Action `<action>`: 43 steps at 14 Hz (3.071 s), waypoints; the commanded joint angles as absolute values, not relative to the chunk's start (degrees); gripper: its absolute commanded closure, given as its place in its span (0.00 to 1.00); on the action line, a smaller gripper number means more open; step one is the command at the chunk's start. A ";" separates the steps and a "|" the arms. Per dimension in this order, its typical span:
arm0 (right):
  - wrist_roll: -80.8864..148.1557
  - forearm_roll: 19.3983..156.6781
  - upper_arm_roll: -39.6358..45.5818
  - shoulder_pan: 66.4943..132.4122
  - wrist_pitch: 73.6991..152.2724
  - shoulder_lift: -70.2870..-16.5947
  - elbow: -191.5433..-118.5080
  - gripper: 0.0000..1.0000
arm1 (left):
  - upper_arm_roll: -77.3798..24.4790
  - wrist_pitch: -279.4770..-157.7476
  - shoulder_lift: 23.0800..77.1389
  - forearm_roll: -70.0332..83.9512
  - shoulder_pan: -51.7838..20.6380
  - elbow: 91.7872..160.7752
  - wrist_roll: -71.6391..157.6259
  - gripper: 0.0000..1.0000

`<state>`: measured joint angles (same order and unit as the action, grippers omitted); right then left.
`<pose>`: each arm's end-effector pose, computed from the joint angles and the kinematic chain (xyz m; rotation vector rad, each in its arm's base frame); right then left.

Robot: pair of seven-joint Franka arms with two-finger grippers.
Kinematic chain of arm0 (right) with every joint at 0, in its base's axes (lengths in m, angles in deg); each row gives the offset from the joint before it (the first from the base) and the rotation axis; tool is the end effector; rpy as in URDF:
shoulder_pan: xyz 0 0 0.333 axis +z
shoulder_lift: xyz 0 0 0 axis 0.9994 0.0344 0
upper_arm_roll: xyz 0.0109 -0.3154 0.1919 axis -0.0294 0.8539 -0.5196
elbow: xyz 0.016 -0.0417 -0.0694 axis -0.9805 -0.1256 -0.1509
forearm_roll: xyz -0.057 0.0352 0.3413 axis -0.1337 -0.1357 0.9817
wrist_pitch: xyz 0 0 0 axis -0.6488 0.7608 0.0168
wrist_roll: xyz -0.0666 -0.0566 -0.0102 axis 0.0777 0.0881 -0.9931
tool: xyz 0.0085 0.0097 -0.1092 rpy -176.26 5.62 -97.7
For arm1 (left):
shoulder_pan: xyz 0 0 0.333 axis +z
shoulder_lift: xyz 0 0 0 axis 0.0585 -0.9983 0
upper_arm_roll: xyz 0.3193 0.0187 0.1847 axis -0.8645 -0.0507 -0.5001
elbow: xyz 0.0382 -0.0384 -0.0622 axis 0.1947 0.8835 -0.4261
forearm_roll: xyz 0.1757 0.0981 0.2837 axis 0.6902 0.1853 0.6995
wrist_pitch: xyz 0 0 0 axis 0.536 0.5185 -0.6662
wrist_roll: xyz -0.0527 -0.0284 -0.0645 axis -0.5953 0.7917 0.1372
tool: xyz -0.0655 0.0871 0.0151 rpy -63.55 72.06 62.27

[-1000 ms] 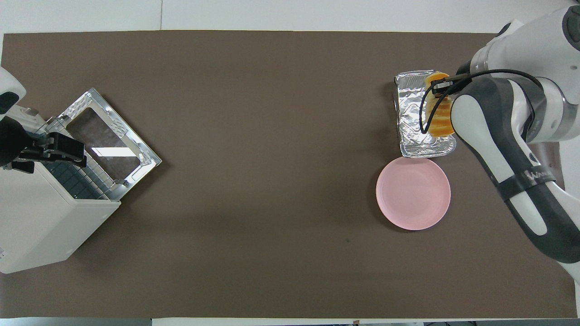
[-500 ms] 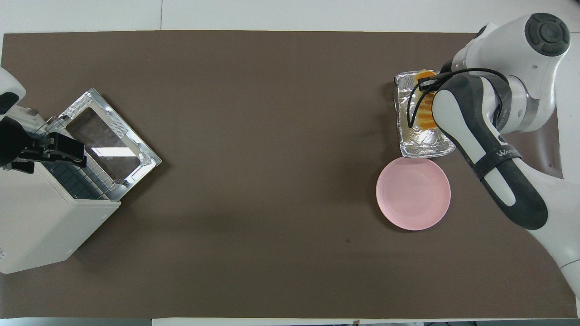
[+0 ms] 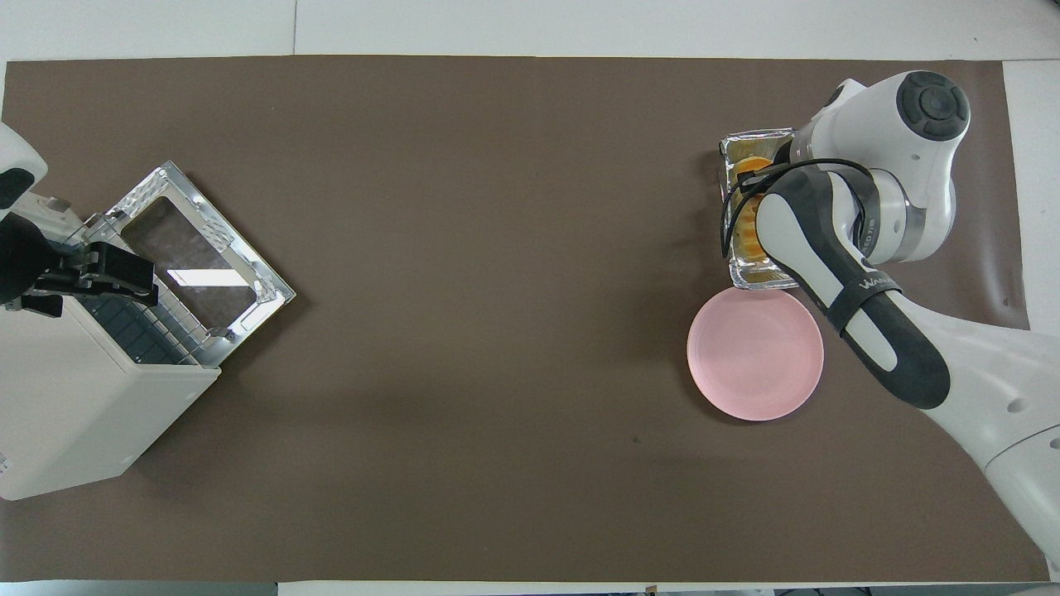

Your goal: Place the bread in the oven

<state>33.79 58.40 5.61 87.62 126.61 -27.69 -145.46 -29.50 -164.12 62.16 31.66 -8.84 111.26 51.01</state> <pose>0.6829 0.0403 0.3819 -3.0736 -0.2885 -0.1652 0.4781 -0.0468 0.6543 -3.1262 -0.0530 0.2245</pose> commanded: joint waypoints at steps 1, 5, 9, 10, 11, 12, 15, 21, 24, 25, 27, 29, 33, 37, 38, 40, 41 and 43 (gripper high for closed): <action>33.37 58.24 5.34 86.97 126.00 -29.95 -146.81 0.00 | -29.30 -164.43 63.77 30.95 -8.28 112.97 51.14 0.00; 33.46 58.15 5.60 86.71 115.92 -31.10 -139.81 0.00 | -29.30 -164.43 63.77 30.95 -8.19 112.97 51.23 0.00; 33.37 53.42 5.69 85.48 115.26 -30.83 -137.31 0.00 | -29.30 -164.43 63.77 30.95 -8.19 112.97 51.14 0.00; 33.37 52.19 5.78 84.96 116.92 -30.75 -138.10 0.00 | -29.30 -164.43 63.77 30.95 -8.19 112.97 51.14 0.00; 33.37 51.74 5.78 84.00 118.16 -30.66 -139.15 0.00 | -29.30 -164.43 63.77 30.95 -8.19 112.97 51.14 0.00; 33.37 51.74 5.78 83.46 119.65 -30.66 -140.30 0.00 | -29.30 -164.43 63.77 30.95 -8.28 112.97 51.23 0.00; 32.93 51.65 6.48 82.50 123.08 -30.48 -142.67 0.00 | -29.30 -164.43 63.69 30.87 -8.19 112.97 51.23 0.00; 33.55 51.74 6.48 82.14 128.18 -29.78 -145.14 0.00 | -29.30 -164.43 63.77 30.95 -8.19 112.97 51.23 0.00; 33.63 51.74 6.39 82.14 130.64 -28.46 -145.49 0.00 | -29.30 -164.43 63.77 30.95 -8.28 112.88 51.14 0.00; 33.90 51.82 6.39 82.14 131.96 -28.29 -146.54 0.00 | -29.30 -164.43 63.77 30.87 -8.28 112.97 51.14 0.00; 35.56 51.82 6.48 82.84 133.99 -28.37 -148.21 0.01 | -29.30 -164.43 63.77 30.95 -8.28 112.97 51.23 0.00; 35.57 51.74 6.48 82.76 133.90 -28.55 -148.65 0.09 | -29.30 -164.43 63.77 30.95 -8.19 112.97 51.23 0.00; 35.83 51.82 6.40 82.67 134.34 -28.72 -149.45 1.00 | -29.30 -164.43 63.77 30.95 -8.28 112.97 51.14 0.00; 36.62 51.91 6.39 82.84 134.69 -28.72 -149.36 1.00 | -29.30 -164.43 63.77 30.95 -8.28 112.97 51.14 0.00; 36.62 51.91 6.39 82.93 134.69 -28.72 -149.36 1.00 | -29.30 -164.43 63.77 30.95 -8.28 112.97 51.23 0.00; 36.54 51.91 6.39 82.93 134.43 -28.72 -149.10 1.00 | -29.30 -164.43 63.77 30.95 -8.28 112.97 51.23 0.00; 36.45 51.91 6.31 82.93 133.91 -28.72 -148.75 1.00 | -29.30 -164.43 63.69 30.95 -8.19 112.97 51.14 0.00; 36.45 52.00 5.96 83.02 131.90 -29.42 -148.13 1.00 | -29.30 -164.43 63.77 30.95 -8.19 112.97 51.14 0.00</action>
